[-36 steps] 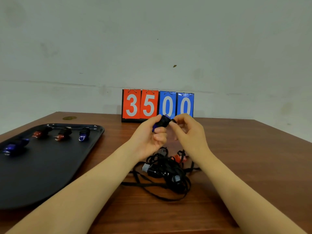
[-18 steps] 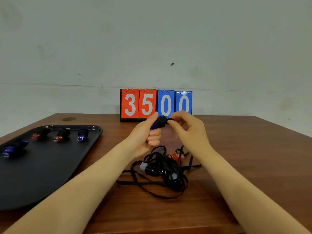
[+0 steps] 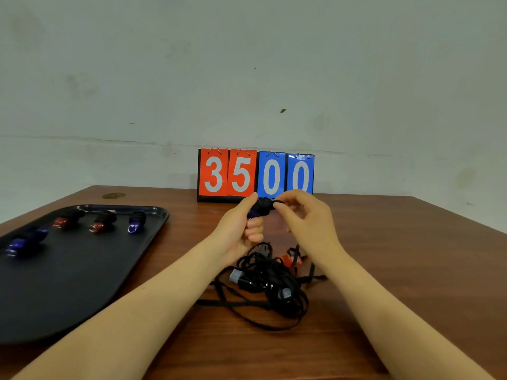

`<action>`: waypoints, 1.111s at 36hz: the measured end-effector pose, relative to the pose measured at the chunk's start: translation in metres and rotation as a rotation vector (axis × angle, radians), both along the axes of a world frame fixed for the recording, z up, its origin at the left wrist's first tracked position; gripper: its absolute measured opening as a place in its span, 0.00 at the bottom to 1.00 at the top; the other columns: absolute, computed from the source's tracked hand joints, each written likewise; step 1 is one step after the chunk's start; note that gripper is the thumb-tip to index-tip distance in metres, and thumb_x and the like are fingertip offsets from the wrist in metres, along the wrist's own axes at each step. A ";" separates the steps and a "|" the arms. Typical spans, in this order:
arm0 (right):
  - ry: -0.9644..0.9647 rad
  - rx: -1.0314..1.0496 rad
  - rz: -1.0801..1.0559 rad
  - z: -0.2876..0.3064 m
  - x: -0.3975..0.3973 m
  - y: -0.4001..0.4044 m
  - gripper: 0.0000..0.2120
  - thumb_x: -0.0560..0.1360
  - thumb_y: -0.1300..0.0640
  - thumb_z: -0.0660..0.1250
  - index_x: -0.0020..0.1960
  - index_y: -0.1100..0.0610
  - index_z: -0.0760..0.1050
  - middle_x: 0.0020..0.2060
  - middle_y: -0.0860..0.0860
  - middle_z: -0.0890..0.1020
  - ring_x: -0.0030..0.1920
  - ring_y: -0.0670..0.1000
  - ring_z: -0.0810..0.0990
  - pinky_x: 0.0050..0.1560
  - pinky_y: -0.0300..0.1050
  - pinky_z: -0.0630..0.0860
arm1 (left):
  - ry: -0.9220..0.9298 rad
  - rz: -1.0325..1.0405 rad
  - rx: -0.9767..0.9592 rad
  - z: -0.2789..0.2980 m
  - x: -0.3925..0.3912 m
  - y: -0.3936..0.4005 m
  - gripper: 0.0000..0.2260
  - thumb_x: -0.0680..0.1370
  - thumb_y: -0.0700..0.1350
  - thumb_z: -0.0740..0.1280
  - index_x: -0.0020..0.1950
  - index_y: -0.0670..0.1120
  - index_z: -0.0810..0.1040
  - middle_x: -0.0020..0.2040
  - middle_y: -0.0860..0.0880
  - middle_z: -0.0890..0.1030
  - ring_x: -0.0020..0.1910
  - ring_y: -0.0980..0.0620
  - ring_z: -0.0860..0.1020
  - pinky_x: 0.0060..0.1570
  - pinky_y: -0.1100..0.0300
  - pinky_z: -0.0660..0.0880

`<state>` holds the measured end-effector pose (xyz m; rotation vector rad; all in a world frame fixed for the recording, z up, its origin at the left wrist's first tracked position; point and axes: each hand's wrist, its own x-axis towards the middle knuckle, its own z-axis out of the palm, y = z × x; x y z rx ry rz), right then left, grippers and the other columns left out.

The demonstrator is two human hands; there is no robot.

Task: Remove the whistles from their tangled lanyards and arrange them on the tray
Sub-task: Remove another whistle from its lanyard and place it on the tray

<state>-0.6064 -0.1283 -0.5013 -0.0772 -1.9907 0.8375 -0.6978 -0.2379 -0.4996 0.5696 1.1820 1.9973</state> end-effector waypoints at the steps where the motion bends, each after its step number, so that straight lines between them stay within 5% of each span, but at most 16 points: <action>1: 0.005 0.017 0.003 -0.001 0.000 0.000 0.10 0.75 0.58 0.69 0.44 0.42 0.75 0.39 0.41 0.80 0.41 0.43 0.78 0.42 0.39 0.78 | 0.004 -0.003 -0.005 0.000 -0.001 -0.001 0.12 0.82 0.51 0.61 0.60 0.45 0.74 0.25 0.53 0.59 0.22 0.58 0.57 0.18 0.68 0.57; 5: -0.003 0.017 0.030 -0.001 0.002 0.003 0.11 0.75 0.58 0.69 0.45 0.41 0.77 0.42 0.42 0.81 0.46 0.44 0.79 0.45 0.43 0.79 | 0.168 -0.009 -0.107 0.002 -0.002 -0.004 0.13 0.82 0.52 0.60 0.62 0.46 0.73 0.24 0.53 0.59 0.21 0.57 0.57 0.20 0.66 0.56; 10: -0.073 -0.222 0.182 0.002 0.003 0.001 0.07 0.75 0.61 0.69 0.46 0.49 0.81 0.41 0.47 0.83 0.36 0.44 0.80 0.43 0.36 0.78 | 0.303 0.101 -0.228 0.002 0.000 -0.002 0.14 0.83 0.52 0.56 0.57 0.43 0.74 0.22 0.54 0.61 0.20 0.57 0.57 0.20 0.65 0.57; 18: -0.201 -0.506 0.401 -0.004 -0.002 -0.002 0.08 0.76 0.59 0.67 0.54 0.59 0.81 0.47 0.58 0.84 0.47 0.57 0.83 0.57 0.51 0.79 | 0.460 0.336 -0.410 0.001 -0.002 0.001 0.23 0.83 0.58 0.49 0.49 0.43 0.75 0.30 0.49 0.71 0.28 0.53 0.68 0.28 0.62 0.66; 27: -0.129 -0.728 0.493 -0.002 -0.005 -0.001 0.06 0.76 0.59 0.67 0.48 0.60 0.81 0.41 0.54 0.81 0.41 0.49 0.77 0.45 0.41 0.76 | 0.738 0.422 -0.244 -0.005 0.005 0.002 0.24 0.83 0.58 0.49 0.41 0.45 0.77 0.26 0.53 0.73 0.22 0.60 0.69 0.30 0.61 0.65; 31: -0.107 -0.840 0.533 0.000 -0.005 0.001 0.10 0.73 0.56 0.69 0.50 0.61 0.80 0.41 0.54 0.80 0.39 0.47 0.77 0.43 0.39 0.75 | 0.590 0.299 -0.214 0.001 0.014 0.006 0.16 0.83 0.57 0.53 0.43 0.52 0.75 0.31 0.55 0.74 0.27 0.61 0.71 0.28 0.64 0.66; 40: -0.065 -0.905 0.557 -0.002 -0.007 -0.004 0.08 0.77 0.60 0.66 0.52 0.62 0.80 0.42 0.54 0.81 0.40 0.47 0.78 0.43 0.38 0.77 | 0.332 0.139 -0.145 0.001 0.012 0.003 0.15 0.79 0.55 0.62 0.59 0.47 0.75 0.30 0.51 0.72 0.21 0.59 0.63 0.21 0.66 0.60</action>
